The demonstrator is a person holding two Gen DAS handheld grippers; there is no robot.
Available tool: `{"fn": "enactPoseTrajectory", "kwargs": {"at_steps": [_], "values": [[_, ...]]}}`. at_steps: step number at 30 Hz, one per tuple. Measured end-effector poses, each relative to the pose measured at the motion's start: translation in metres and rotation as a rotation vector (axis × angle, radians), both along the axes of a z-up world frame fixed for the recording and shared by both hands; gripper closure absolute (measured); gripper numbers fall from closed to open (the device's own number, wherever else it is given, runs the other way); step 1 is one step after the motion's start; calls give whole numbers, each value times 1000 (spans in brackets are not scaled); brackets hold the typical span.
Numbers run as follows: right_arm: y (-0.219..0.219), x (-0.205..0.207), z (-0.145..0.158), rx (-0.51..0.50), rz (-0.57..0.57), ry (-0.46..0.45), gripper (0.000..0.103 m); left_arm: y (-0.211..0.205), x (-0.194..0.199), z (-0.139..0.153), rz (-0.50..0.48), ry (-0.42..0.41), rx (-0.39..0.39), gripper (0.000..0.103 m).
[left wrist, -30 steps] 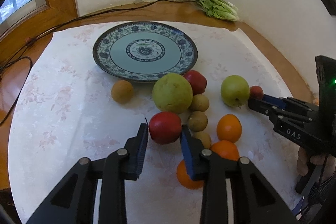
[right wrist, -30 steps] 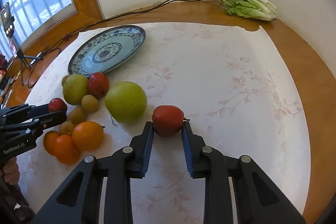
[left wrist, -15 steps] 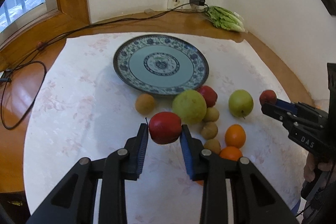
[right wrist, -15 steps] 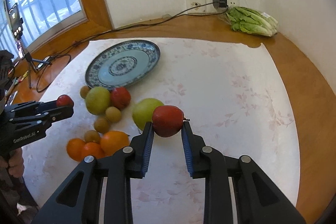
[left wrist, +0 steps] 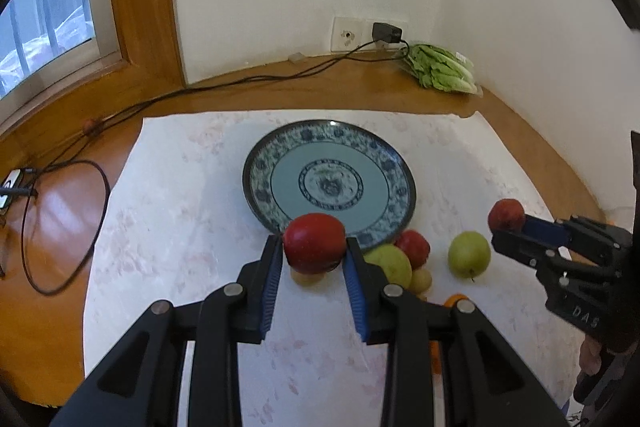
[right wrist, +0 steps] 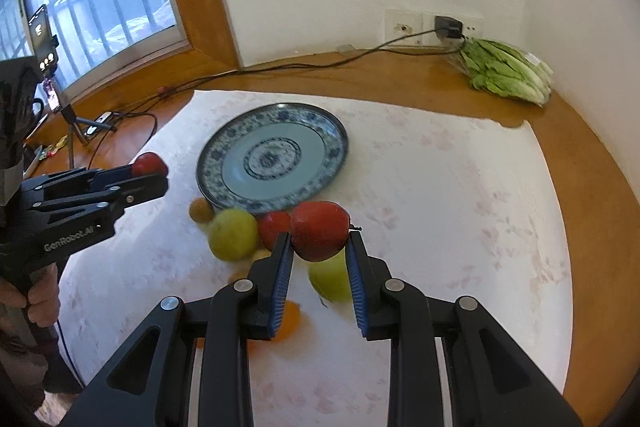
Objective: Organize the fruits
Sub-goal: 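Carry both red apples over the blue-and-white plate with both tools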
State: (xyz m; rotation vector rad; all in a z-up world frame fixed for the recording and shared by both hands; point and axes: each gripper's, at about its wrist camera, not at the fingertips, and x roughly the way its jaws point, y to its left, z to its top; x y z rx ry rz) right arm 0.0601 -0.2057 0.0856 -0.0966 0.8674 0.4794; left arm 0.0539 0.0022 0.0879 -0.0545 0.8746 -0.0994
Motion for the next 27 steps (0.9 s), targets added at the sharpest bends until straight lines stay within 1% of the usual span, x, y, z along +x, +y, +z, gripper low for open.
{"fn": "enactPoseTrajectory", "kwargs": {"at_steps": [5,16,22,27], "values": [[17,12,-1,20,10,18,75,-1,13,-1,-1,-6,10,71],[39,40,-13,44,-5,41,75,-1,45,-21,-16,22,-6,71],[49,52,-26,29,4,51,75,0,60,-35,-19,41,-25,71],[55,57,-32,12,19,36,75,-1,68,-44,-6,53,-27,71]]}}
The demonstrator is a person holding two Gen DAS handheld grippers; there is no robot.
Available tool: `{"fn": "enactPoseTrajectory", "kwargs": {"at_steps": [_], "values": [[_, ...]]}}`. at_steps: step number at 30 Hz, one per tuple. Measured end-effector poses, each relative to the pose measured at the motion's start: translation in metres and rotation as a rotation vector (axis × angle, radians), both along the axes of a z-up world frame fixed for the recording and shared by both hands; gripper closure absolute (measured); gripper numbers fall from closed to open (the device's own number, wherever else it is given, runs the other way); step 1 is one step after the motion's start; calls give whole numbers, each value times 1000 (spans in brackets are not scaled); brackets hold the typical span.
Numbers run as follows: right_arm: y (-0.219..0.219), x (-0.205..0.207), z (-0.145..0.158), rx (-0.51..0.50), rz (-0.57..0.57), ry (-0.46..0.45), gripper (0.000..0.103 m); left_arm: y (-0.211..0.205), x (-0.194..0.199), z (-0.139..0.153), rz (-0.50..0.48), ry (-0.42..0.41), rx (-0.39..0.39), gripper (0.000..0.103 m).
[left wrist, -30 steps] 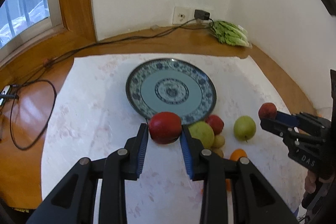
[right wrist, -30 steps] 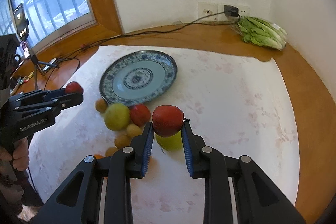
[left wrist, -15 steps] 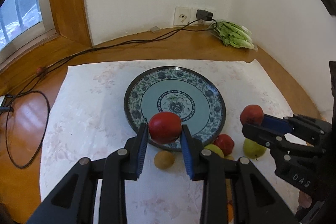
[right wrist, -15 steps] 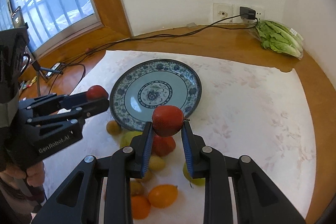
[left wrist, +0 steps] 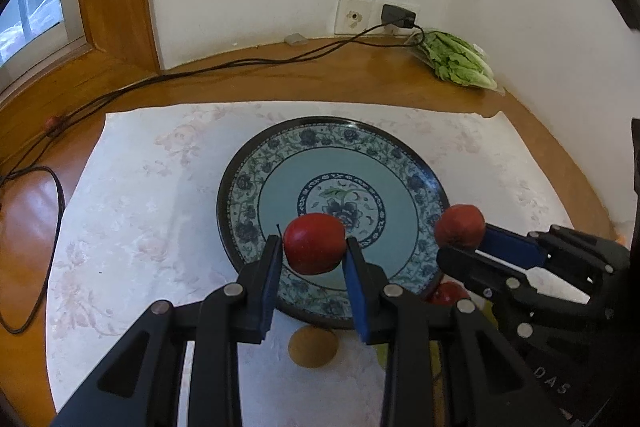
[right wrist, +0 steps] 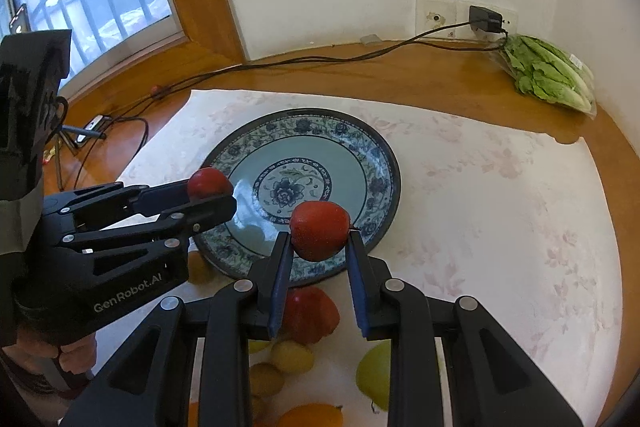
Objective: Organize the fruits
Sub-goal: 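Carry both red apples over the blue-and-white plate with both tools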
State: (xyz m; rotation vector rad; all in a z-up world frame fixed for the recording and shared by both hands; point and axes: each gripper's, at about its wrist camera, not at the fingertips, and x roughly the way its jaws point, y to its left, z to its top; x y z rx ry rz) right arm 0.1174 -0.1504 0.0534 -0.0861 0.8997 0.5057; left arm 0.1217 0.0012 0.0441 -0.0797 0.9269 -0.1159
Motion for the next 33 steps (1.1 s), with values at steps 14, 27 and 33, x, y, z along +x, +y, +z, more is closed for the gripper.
{"fn": "enactPoseTrajectory", "kwargs": {"at_steps": [14,27,33], "values": [[6,15,-18,-24,-10,14,75,-9,15,-19,9,24,30,71],[8,19,-22,-18,-10,11,75,-10,19,-22,14,19,41,71],[6,20,-22,5,-9,25,75,-9,18,-21,9,21,35,71]]}}
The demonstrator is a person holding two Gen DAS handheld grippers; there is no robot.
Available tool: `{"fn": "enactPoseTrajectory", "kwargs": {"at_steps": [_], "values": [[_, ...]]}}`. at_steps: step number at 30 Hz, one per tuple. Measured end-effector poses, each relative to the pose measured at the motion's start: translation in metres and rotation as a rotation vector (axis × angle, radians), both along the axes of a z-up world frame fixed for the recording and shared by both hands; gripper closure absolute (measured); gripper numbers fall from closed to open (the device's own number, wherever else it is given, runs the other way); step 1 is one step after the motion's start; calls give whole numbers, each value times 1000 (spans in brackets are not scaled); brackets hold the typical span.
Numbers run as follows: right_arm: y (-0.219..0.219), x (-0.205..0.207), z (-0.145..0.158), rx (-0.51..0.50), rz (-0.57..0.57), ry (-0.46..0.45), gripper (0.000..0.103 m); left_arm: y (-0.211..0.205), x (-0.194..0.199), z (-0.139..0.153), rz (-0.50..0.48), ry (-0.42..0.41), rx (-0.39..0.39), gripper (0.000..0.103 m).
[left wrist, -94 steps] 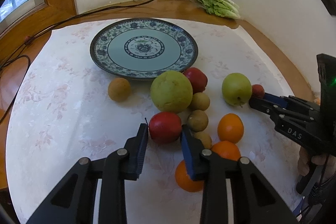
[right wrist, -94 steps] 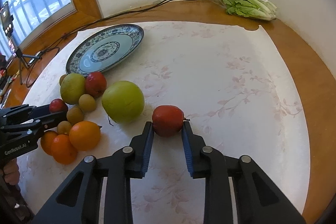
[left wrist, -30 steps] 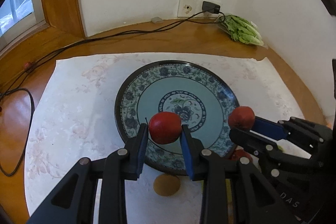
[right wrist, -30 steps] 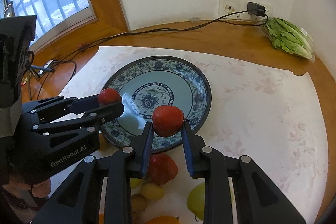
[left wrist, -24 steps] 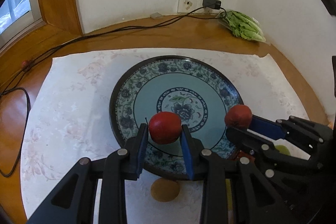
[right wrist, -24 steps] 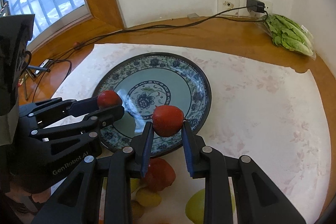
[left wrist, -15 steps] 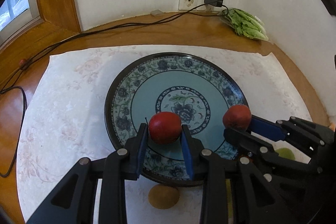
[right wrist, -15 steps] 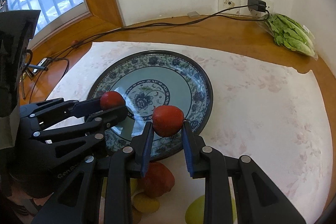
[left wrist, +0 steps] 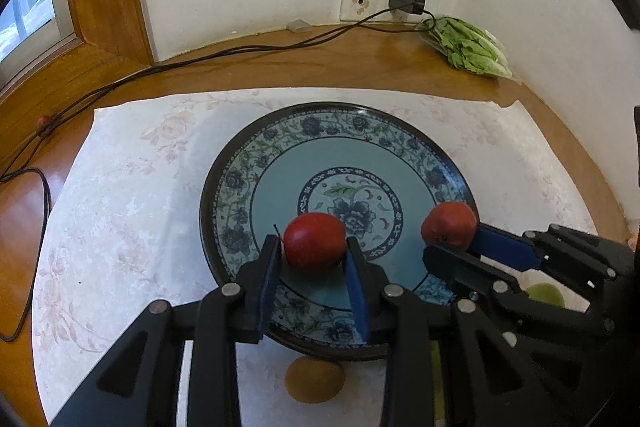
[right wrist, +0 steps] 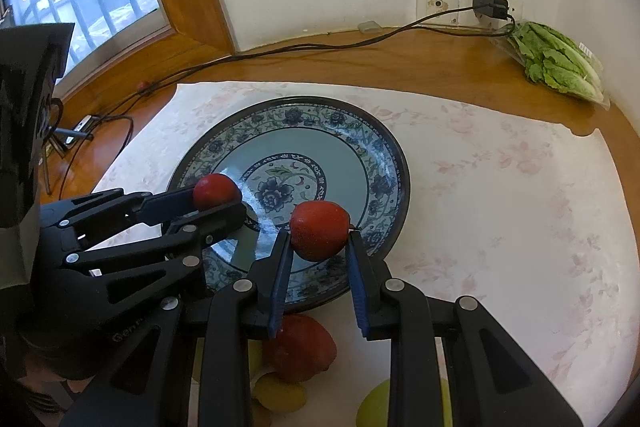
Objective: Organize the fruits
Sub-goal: 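Carry both red apples over the blue-and-white plate with both tools, then open both tools to set the red apples on the plate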
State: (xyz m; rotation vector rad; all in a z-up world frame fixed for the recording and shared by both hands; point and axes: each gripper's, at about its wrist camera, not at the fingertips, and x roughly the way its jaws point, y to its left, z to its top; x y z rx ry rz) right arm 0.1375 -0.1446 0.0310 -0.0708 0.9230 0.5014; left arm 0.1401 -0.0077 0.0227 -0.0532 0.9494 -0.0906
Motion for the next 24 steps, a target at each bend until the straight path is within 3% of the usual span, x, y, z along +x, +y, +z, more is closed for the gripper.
{"fn": "enactPoseTrajectory", "kwargs": {"at_steps": [4,10,24], "values": [[0,0,0,6,-3,7,74,1,-1,1,-1,5,-5,70],[-2,-6,6,9,-8,-14,69,4,-7,6,5,6,-18,61],[-17,-32,19,86,-33,-20,68,10,-38,19,-4,13,-38,61]]}}
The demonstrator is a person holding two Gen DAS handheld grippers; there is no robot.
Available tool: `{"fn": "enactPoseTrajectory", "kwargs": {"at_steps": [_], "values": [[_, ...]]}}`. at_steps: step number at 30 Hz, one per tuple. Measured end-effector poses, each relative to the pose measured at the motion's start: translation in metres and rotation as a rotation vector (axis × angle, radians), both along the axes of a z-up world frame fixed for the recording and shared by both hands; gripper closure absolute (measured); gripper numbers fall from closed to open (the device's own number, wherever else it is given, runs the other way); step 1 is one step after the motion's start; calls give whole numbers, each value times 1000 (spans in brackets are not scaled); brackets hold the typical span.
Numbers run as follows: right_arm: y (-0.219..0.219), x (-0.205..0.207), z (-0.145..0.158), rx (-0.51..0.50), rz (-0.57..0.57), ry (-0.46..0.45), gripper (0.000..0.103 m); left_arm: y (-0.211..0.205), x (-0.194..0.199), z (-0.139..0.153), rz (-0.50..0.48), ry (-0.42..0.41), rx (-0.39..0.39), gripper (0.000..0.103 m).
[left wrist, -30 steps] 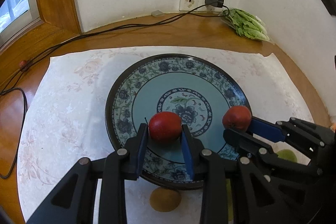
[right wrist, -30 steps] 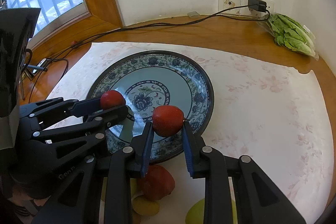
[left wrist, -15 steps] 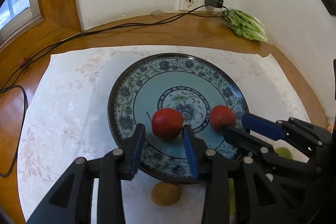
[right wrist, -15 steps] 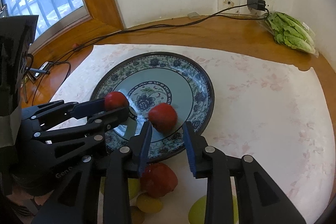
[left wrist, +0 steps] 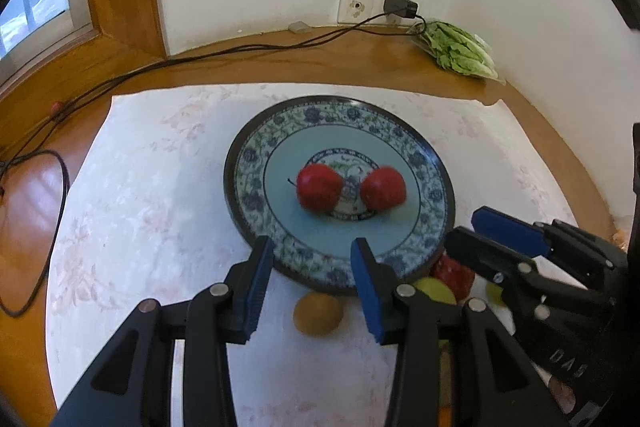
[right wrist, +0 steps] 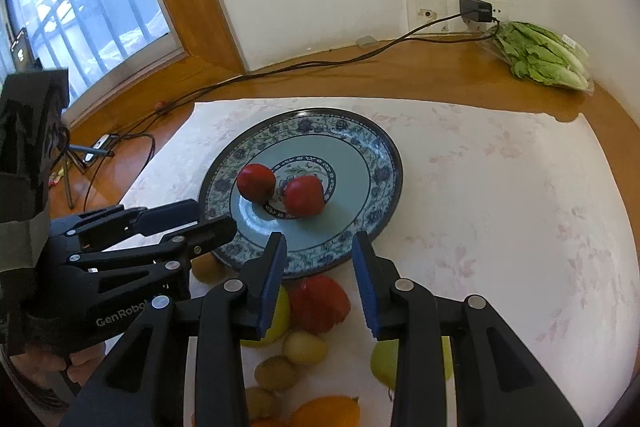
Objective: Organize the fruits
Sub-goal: 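Open both tools to set the red apples on the plate, then grasp the small brown fruit with the left tool while the right tool grasps the green apple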
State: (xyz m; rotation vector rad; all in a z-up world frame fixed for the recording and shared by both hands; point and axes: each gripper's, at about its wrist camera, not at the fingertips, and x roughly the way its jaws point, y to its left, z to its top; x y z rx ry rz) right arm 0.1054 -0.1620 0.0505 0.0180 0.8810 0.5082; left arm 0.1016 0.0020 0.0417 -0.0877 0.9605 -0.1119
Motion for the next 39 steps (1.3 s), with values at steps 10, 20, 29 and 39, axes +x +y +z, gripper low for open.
{"fn": "enactPoseTrajectory", "kwargs": {"at_steps": [10,20,29,39], "values": [[-18,-18,2,14,-15,25,68,5,-23,-5,3,19,-32,61],[-41,-33,3,47,-24,53,68,1,-30,-10,-7,30,-38,61],[-60,-39,7,14,-60,20,68,-2,-28,-15,-1,36,-22,61],[-70,-42,7,-69,-95,-38,67,-5,-26,-19,3,36,-6,63]]}}
